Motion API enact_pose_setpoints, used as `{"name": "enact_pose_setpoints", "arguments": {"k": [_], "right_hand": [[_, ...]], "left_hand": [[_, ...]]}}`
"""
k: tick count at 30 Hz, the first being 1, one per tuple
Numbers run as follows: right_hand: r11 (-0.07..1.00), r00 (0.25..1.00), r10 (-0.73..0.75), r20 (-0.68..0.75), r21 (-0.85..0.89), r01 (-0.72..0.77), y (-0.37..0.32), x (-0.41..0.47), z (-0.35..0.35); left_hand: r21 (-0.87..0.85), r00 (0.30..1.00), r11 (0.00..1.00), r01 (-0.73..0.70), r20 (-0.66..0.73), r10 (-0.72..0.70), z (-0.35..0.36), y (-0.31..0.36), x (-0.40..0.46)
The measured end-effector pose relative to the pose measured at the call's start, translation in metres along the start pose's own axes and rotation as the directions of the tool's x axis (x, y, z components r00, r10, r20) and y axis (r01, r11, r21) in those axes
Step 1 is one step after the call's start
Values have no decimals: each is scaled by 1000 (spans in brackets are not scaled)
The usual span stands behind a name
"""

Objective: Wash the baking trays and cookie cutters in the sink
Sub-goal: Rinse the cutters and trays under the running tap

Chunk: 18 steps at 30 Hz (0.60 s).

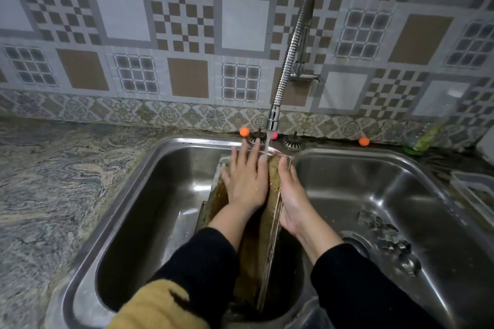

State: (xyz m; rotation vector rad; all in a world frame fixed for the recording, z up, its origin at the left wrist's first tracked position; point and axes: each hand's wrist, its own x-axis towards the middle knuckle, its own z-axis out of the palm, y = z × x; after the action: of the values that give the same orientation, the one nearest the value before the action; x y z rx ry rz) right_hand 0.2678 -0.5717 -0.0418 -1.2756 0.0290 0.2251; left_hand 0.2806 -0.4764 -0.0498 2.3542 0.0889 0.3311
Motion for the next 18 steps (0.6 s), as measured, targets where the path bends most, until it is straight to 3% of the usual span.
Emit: {"name": "enact_pose_setpoints", "arguments": {"k": [5, 8, 12, 18], "right_hand": [[992, 992, -108, -62, -76, 103, -6, -2, -4], [983, 977, -174, -120, -84, 165, -20, -11, -4], [958, 934, -284, -218, -114, 265, -30, -17, -12], [938, 875, -346, -338, -113, 327, -25, -17, -14]], "left_hand": [[-118, 987, 982, 145, -46, -152, -5, -33, 14], [-245, 981, 950, 192, 16, -194, 3, -39, 1], [-212, 956, 933, 291, 36, -290, 14, -32, -32], [-147, 975, 972, 182, 158, -158, 29, -20, -72]]}}
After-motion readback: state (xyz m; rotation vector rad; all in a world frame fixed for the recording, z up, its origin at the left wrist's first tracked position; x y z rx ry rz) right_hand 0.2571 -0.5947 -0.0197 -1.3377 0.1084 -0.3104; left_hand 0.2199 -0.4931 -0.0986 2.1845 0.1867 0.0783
